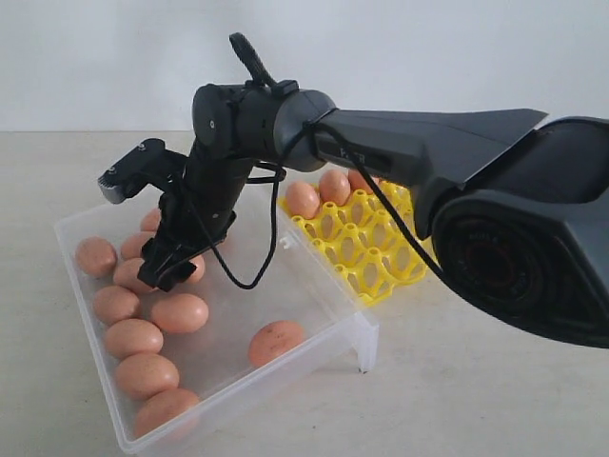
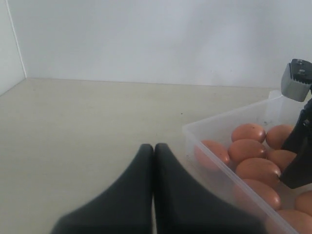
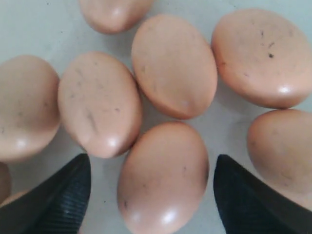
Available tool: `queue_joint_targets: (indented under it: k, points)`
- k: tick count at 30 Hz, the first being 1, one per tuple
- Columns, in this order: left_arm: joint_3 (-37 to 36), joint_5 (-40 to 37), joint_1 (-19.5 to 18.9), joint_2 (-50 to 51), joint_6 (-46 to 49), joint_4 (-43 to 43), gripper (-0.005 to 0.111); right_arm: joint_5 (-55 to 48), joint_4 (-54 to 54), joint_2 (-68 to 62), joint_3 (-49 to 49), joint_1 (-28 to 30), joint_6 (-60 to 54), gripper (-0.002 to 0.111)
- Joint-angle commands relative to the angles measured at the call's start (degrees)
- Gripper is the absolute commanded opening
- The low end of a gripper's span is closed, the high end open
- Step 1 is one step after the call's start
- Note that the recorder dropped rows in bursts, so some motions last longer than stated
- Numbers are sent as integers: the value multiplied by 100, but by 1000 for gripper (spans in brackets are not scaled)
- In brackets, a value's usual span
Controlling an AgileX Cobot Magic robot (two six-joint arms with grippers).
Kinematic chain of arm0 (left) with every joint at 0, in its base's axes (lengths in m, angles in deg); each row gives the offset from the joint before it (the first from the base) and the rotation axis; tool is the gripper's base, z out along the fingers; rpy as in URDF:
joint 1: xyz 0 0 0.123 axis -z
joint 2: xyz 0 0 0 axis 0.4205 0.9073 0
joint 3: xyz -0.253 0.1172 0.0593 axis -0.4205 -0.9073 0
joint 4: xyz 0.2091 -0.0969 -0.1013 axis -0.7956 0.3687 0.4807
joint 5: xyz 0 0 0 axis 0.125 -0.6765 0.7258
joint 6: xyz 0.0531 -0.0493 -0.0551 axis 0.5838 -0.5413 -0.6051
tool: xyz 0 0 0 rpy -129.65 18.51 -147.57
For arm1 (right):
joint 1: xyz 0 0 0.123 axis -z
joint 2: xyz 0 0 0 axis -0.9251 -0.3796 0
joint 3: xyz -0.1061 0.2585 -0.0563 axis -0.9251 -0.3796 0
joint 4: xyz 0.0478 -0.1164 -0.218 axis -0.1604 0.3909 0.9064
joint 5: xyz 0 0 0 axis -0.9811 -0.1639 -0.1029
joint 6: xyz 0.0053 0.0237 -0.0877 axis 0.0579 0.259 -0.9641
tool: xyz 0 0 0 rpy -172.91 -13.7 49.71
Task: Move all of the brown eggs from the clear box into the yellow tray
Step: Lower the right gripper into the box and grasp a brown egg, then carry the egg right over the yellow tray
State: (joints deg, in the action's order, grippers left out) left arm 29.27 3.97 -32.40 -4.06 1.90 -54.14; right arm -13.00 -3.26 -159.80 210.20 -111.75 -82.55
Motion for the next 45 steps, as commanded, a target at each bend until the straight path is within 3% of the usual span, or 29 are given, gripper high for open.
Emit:
queue_joint_targets:
  k: [1, 4, 7, 12, 24, 34, 38, 45]
  points:
    - [24, 0, 19, -17, 3, 31, -4, 234, 3, -35, 26, 13, 32, 67]
    - [24, 0, 19, -17, 3, 31, -4, 338, 31, -91, 26, 17, 166, 65]
    - [24, 0, 19, -17, 3, 31, -4, 348, 43, -126, 26, 17, 373, 51]
    - [24, 0, 19, -17, 3, 31, -4, 370, 137, -140, 26, 17, 731, 0]
    - [24, 0, 19, -17, 3, 31, -4, 311, 90, 310, 26, 7, 929, 0]
    - [24, 0, 19, -17, 3, 31, -4, 599, 118, 1250, -36, -7, 2564, 0]
    - [24, 0, 19, -17, 3, 31, -4, 1901, 137, 1933, -925, -154, 2668, 0]
    - [24, 0, 19, -17, 3, 31, -4, 6294, 89, 3875, -4692, -391, 2532, 0]
